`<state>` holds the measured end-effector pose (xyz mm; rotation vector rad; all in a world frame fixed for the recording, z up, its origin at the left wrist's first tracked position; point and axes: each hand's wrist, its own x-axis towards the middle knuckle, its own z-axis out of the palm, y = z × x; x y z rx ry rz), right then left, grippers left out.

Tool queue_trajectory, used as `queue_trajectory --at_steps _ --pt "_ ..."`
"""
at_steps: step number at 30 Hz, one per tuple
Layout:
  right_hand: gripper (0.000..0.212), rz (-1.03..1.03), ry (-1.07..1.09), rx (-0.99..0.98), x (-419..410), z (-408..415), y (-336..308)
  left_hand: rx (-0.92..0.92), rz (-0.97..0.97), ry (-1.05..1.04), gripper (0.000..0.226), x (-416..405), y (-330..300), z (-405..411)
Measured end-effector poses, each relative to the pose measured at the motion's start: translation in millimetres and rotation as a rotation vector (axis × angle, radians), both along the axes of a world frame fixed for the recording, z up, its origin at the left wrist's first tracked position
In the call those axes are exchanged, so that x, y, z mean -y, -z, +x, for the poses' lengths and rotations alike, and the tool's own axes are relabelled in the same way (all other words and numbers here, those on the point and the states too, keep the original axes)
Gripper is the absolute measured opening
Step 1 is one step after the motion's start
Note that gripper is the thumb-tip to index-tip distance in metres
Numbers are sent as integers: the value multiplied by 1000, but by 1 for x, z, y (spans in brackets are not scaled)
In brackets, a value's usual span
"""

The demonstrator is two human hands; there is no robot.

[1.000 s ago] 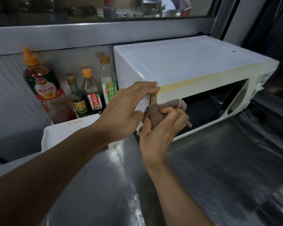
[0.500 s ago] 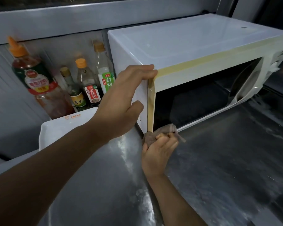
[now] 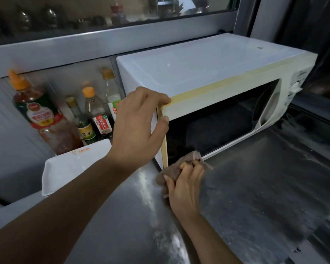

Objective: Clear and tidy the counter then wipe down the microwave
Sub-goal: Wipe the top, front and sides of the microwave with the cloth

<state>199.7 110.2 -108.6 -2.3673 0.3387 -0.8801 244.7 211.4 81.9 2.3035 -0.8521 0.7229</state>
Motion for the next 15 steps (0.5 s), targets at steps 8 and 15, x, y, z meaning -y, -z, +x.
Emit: queue_trajectory --at_steps 8,15 --pt "24 70 -160 150 -11 -4 -21 -124 -131 133 14 -1 -10 14" --pt "26 169 -98 343 -9 18 -109 -229 -179 174 18 -5 -15 18"
